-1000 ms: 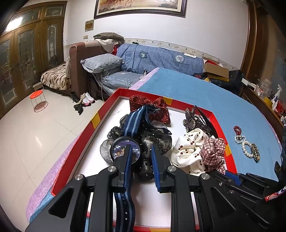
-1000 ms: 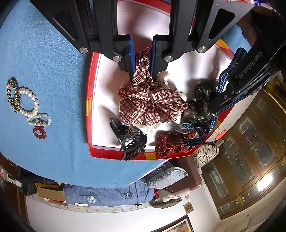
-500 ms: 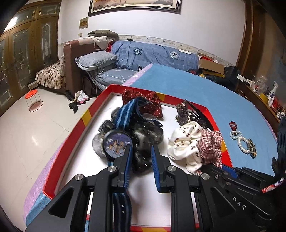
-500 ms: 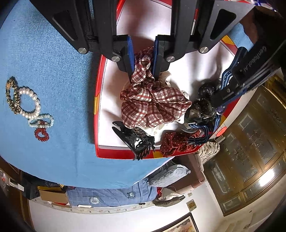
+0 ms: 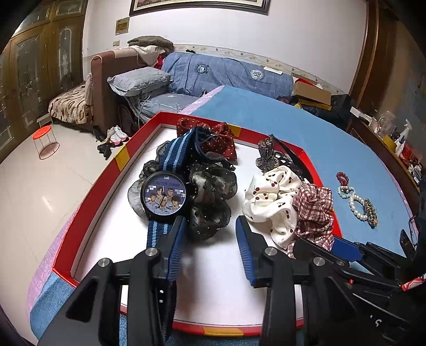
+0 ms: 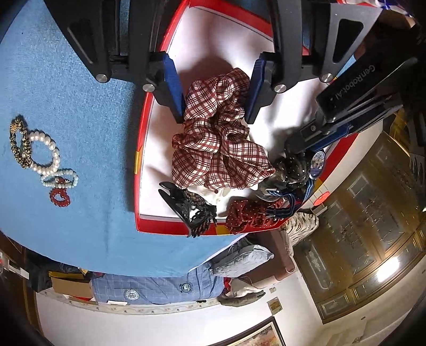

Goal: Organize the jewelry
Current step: 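Withdraw both open tools up and away from the tray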

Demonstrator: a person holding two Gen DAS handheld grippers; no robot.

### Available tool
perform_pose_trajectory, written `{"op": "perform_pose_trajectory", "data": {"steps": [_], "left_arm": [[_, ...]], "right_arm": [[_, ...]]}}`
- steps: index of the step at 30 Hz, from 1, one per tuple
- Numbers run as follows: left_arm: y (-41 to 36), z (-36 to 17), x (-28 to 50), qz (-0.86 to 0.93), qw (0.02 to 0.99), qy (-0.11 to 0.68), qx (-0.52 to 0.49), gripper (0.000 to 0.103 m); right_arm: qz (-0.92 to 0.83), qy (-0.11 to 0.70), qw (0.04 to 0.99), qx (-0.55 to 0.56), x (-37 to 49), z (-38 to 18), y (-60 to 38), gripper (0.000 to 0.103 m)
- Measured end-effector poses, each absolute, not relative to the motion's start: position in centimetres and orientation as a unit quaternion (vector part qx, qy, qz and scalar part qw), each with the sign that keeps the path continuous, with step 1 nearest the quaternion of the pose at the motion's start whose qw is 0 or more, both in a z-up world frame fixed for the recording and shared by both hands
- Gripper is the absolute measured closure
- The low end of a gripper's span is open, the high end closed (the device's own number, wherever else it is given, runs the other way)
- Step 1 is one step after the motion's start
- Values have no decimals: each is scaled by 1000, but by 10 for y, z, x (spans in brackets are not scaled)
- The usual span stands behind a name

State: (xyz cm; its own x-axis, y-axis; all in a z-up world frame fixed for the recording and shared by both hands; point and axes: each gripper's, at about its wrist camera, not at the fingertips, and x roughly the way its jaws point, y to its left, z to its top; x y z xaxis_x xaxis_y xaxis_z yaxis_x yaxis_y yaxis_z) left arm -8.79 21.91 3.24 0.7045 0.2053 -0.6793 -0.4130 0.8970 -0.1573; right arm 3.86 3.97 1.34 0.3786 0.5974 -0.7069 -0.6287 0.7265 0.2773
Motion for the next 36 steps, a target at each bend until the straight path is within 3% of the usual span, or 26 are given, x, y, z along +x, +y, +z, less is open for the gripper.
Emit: {"op": "perform_pose_trajectory", "data": {"steps": [36], "left_arm": [[210, 38, -120, 134, 932, 304, -143, 58]], "right_arm": [[441, 414, 795, 50, 26, 16, 6, 51]]}}
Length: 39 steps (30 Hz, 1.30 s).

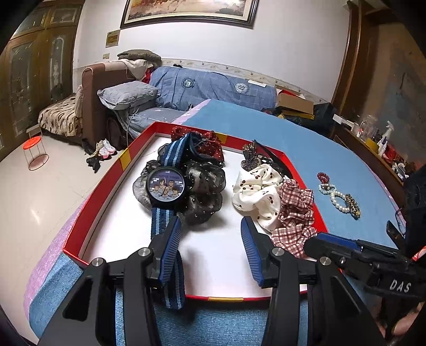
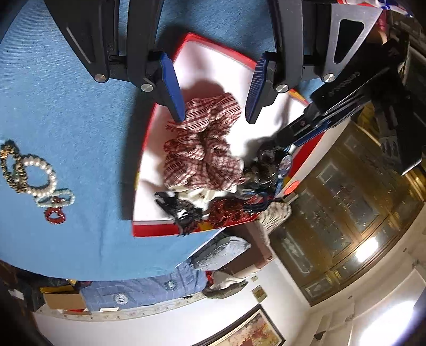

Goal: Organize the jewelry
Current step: 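Withdraw both open tools up and away from the tray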

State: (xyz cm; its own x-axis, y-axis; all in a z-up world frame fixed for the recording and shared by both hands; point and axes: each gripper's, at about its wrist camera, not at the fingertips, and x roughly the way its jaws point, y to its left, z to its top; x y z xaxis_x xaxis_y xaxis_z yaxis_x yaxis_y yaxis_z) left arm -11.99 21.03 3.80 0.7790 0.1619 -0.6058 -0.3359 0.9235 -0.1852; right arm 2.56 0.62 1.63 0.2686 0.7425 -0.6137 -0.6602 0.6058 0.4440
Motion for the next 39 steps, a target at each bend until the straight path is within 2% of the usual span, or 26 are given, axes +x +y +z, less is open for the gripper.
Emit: {"op": "perform_pose_trajectory", "data": {"steps": [11, 18, 22, 32, 34, 39], "left_arm": [[208, 36, -115, 138, 929, 316, -135, 58], [196, 35, -114, 171, 927, 318, -104, 57], [189, 34, -118, 178, 927, 316, -97, 51], [164, 37, -126, 172, 922, 330, -103, 50], [159, 38, -132, 174, 923, 328, -99, 44], [147, 43, -147, 186, 926, 316, -91, 41]], "right_arm": [[484, 414, 768, 68, 19, 18, 10, 51], [470, 396, 786, 76, 19, 22, 4, 51], [460, 375, 802, 58, 12, 26, 1, 51], [438, 357, 823, 52, 5, 26, -26, 51], [436, 354, 826, 53, 3, 25, -32, 51], [435, 326, 838, 41, -12, 29, -42, 51]]}}
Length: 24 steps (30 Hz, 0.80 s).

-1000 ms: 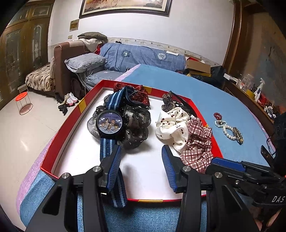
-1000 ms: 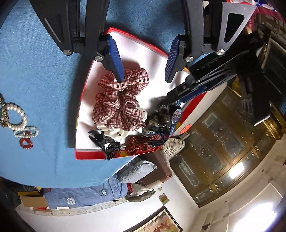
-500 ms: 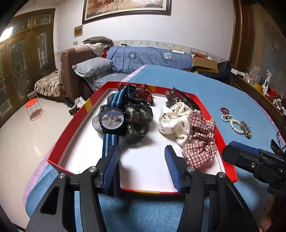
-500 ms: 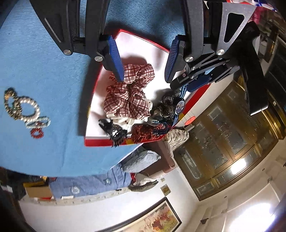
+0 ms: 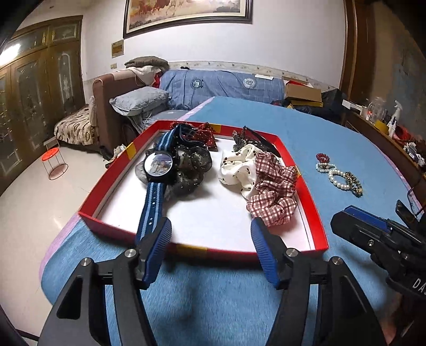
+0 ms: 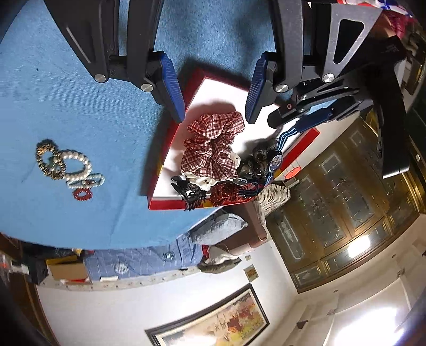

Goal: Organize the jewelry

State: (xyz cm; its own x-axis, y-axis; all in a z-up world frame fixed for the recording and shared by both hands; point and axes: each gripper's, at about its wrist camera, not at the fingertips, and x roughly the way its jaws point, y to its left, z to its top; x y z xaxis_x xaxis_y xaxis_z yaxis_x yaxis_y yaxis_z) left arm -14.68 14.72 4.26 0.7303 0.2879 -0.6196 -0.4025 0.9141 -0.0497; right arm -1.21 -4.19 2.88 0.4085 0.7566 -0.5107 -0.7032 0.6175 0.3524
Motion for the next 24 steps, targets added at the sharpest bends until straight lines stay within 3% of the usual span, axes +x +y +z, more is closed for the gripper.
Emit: {"op": "perform_pose_trajectory", "data": {"steps": [3, 9, 16, 19, 24], "left_arm": [[143, 47, -155, 197, 927, 307, -85, 38], [139, 52, -175, 217, 926, 296, -83, 20], [127, 66, -195, 257, 925, 272, -61, 3], [120, 75, -206, 270, 926, 258, -45, 0], [121, 90, -222, 249, 934, 251, -57, 0]], "right_arm": [[433, 310, 846, 31, -22, 31, -46, 51], [418, 305, 855, 19, -40, 29, -51, 51], [392, 316, 863, 36, -60, 35, -68, 43], [371, 303, 877, 45, -70, 47, -78, 29], [361, 281, 888, 48, -87, 62, -90, 25]]}}
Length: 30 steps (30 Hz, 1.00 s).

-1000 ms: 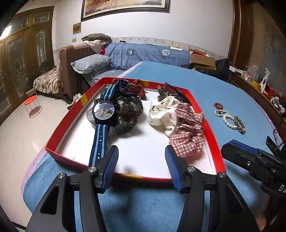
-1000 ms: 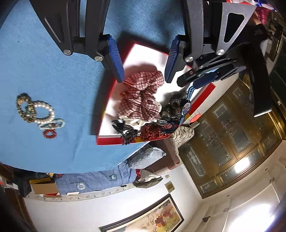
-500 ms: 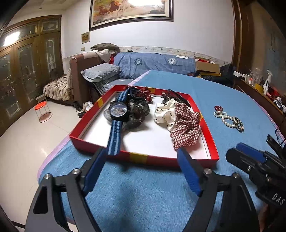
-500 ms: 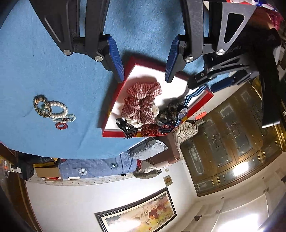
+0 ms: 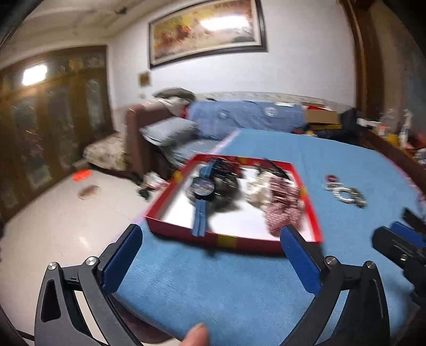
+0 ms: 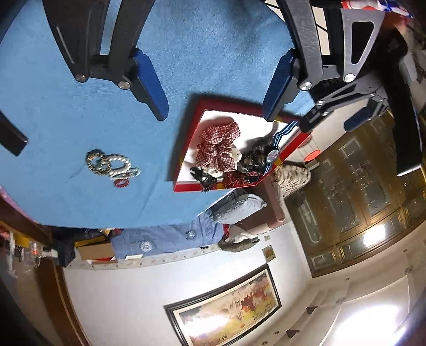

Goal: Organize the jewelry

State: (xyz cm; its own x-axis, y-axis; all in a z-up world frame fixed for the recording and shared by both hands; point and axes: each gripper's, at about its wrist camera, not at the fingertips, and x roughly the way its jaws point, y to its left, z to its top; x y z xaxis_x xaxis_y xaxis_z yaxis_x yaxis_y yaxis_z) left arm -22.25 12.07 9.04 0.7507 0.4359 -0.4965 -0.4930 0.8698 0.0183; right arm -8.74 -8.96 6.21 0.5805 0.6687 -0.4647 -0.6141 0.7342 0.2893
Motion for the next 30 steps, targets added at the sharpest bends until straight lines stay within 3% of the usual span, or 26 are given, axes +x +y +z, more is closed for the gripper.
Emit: {"op": "perform_pose_trajectory", "data": {"steps": [10, 18, 30], "left_arm": [[130, 89, -258, 320, 912, 247, -61, 0], [129, 83, -255, 343, 906, 246, -20, 0], [128, 62, -241, 341, 899, 275, 8, 0]], "right_arm": [[361, 275, 891, 28, -112, 66, -81, 23], [373, 248, 893, -32, -135, 65, -59, 22], [369, 260, 892, -33, -128, 56, -56, 20]]}}
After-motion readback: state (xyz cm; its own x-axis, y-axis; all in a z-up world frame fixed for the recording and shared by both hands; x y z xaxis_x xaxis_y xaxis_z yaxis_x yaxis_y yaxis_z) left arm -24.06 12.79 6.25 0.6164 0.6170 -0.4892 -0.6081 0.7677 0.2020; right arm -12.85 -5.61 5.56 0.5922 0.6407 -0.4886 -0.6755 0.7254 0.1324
